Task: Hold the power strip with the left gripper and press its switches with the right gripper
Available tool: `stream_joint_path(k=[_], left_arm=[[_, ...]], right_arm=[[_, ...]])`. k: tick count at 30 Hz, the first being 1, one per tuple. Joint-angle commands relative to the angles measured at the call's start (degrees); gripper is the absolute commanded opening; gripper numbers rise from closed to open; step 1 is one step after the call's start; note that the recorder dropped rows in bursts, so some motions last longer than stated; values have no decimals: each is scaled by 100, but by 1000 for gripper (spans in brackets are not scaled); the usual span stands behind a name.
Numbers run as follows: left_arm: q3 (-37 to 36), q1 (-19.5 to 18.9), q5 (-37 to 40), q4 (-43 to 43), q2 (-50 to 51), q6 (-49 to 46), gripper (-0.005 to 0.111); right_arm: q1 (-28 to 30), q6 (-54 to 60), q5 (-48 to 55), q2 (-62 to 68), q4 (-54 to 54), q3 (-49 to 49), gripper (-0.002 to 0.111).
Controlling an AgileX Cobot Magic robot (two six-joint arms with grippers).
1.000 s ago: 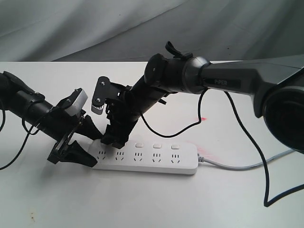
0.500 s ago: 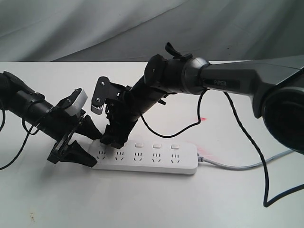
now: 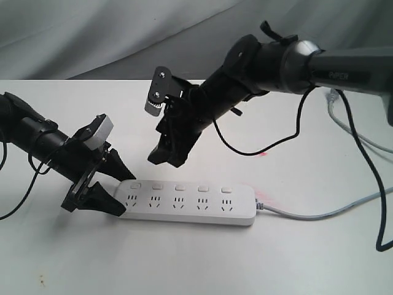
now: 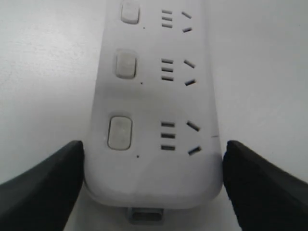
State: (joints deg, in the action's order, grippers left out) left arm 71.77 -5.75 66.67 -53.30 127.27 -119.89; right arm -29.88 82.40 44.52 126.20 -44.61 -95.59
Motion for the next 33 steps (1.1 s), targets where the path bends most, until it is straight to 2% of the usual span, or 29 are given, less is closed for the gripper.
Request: stream_joint_path(k=[1, 13, 33], left_arm=[[-13, -3, -244, 187, 79, -7, 49], [-13, -3, -244, 187, 79, -7, 49], [-13, -3, -244, 187, 79, -7, 49]], right_arm=[[-103, 188, -76, 194, -180, 149, 67], [-103, 322, -321, 219, -229, 501, 67], [-103, 322, -472, 219, -395, 501, 67]])
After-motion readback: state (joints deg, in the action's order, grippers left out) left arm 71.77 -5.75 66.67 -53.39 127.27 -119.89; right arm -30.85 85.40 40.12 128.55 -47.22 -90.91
